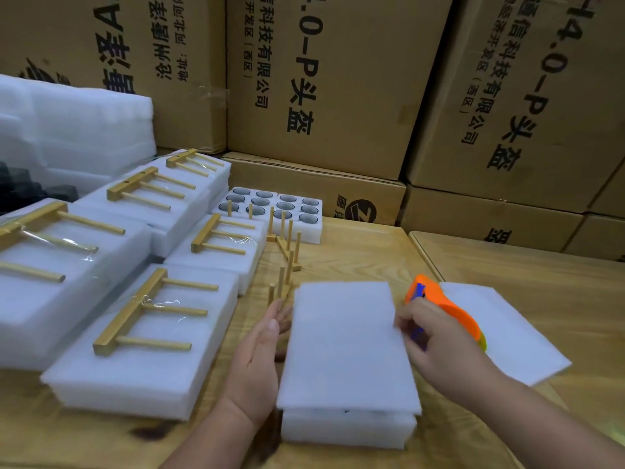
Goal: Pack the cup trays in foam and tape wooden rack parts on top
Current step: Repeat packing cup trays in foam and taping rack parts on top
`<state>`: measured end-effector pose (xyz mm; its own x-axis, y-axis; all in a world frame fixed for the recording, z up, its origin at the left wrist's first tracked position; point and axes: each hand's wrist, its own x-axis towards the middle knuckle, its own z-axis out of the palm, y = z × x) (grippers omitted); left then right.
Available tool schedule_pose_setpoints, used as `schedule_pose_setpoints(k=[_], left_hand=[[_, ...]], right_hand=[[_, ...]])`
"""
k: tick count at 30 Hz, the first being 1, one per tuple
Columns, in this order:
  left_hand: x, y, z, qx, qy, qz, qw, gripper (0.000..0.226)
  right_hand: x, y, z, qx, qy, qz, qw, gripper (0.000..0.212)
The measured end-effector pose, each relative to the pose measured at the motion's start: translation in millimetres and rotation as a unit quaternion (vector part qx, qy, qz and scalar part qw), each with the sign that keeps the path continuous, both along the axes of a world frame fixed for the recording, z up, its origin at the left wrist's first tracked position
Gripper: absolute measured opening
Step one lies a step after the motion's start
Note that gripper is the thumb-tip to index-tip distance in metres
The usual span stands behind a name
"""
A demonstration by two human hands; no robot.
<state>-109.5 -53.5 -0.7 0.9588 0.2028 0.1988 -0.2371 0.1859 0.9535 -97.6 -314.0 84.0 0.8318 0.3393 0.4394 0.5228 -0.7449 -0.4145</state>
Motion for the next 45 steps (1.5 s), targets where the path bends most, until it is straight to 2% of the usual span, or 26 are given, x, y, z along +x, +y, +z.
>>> schedule_pose_setpoints(k=[3, 5, 7, 10, 12, 14, 18, 26, 35, 40, 43, 45], left_hand=[[0, -1, 0, 0.007, 0.013, 0.004, 1.000, 0.057], [-2, -1, 1, 0.009, 0.015, 0.007, 1.000, 0.054], [-3, -2, 1, 0.023, 0.012, 0.008, 1.000, 0.050], [-4, -2, 3, 0.029, 0.013, 0.010, 0.999, 0.038], [-6, -2, 4, 0.040, 0.015, 0.011, 0.999, 0.032], [-7, -3, 5, 0.048, 0.029, 0.004, 0.998, 0.034], [-11, -3, 10, 0.062, 0.040, 0.003, 0.997, 0.049], [-14, -2, 13, 0.103, 0.040, 0.015, 0.994, 0.054], [-17, -7, 16, 0.160, 0.028, 0.023, 0.987, 0.059], [-20, -8, 18, 0.155, 0.022, 0.044, 0.987, 0.048], [-20, -6, 19, 0.145, 0.029, 0.115, 0.982, 0.029], [-17, -3, 19, 0.151, 0.045, 0.179, 0.971, 0.014]], right_hand=[[0, -4, -12, 0.014, 0.037, -0.046, 0.998, 0.041], [-1, -2, -18, 0.098, 0.087, -0.092, 0.987, 0.033], [-1, 5, -21, 0.214, 0.150, -0.125, 0.957, 0.030], [-2, 18, -23, 0.368, 0.256, -0.108, 0.887, 0.027], [-3, 25, -24, 0.407, 0.305, -0.088, 0.857, 0.028], [-3, 28, -27, 0.427, 0.323, -0.084, 0.841, 0.031], [1, 30, -37, 0.455, 0.319, -0.089, 0.827, 0.040], [4, 27, -45, 0.453, 0.314, -0.092, 0.830, 0.041], [2, 21, -50, 0.484, 0.275, -0.123, 0.822, 0.025], [-1, 23, -55, 0.516, 0.236, -0.128, 0.814, 0.028], [1, 22, -58, 0.566, 0.219, -0.136, 0.783, 0.028], [2, 20, -61, 0.565, 0.217, -0.141, 0.784, 0.027]])
